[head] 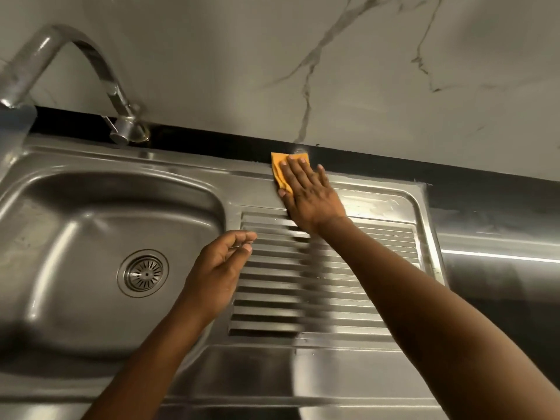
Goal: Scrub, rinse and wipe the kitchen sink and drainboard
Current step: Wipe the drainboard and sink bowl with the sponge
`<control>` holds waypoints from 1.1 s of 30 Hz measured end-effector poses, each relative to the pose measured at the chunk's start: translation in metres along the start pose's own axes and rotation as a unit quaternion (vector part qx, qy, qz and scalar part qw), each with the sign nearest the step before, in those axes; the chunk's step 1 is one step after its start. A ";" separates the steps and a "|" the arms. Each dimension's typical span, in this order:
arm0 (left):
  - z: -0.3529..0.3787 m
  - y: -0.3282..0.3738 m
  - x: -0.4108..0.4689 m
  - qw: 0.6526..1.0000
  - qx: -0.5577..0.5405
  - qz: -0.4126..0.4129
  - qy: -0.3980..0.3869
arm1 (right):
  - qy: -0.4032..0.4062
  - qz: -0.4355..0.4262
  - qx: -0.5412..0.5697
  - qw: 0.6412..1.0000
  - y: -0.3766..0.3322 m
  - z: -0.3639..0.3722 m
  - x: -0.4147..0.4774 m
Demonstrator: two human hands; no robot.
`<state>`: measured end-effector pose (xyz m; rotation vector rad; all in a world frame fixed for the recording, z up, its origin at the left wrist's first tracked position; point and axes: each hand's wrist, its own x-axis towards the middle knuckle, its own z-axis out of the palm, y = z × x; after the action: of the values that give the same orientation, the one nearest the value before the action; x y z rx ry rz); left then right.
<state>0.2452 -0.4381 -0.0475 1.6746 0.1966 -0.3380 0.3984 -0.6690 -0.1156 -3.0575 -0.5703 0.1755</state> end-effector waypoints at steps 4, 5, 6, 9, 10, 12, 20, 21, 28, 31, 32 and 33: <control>0.009 0.001 -0.001 1.000 0.014 -0.003 -0.007 | -0.012 0.046 0.005 0.999 0.041 -0.005 -0.025; 0.012 0.002 -0.001 1.000 0.017 -0.005 -0.008 | -0.016 0.060 0.008 0.998 0.052 -0.006 -0.032; 0.014 0.002 -0.001 1.000 0.019 -0.006 -0.010 | -0.018 0.073 0.013 0.997 0.061 -0.007 -0.038; 0.022 0.004 -0.003 0.999 0.025 -0.016 -0.018 | -0.025 0.113 0.025 0.993 0.090 -0.008 -0.056; 0.024 0.004 -0.004 0.999 0.027 -0.016 -0.023 | -0.027 0.131 0.030 0.991 0.101 -0.006 -0.062; 0.028 0.004 -0.007 0.999 0.032 -0.015 -0.029 | -0.033 0.184 0.044 0.981 0.123 -0.004 -0.076; 0.043 0.003 -0.018 0.997 0.046 -0.015 -0.053 | -0.047 0.257 0.054 0.964 0.159 -0.004 -0.119; 0.044 0.003 -0.020 0.997 0.048 -0.014 -0.055 | -0.044 0.252 0.050 0.965 0.160 -0.004 -0.123; 0.047 0.007 -0.030 0.996 0.060 -0.011 -0.072 | -0.056 0.234 0.051 0.969 0.154 -0.004 -0.175; 0.047 0.010 -0.035 0.995 0.061 -0.007 -0.080 | -0.061 0.229 0.061 0.970 0.146 -0.003 -0.196; 0.046 0.011 -0.037 0.995 0.058 -0.005 -0.082 | -0.062 0.230 0.063 0.969 0.142 -0.004 -0.204; 0.046 0.011 -0.039 0.995 0.058 -0.005 -0.084 | -0.062 0.229 0.064 0.969 0.138 -0.004 -0.213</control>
<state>0.2073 -0.4826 -0.0288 1.7497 0.0606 -0.5026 0.2514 -0.8746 -0.0955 -3.0087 0.1540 0.3962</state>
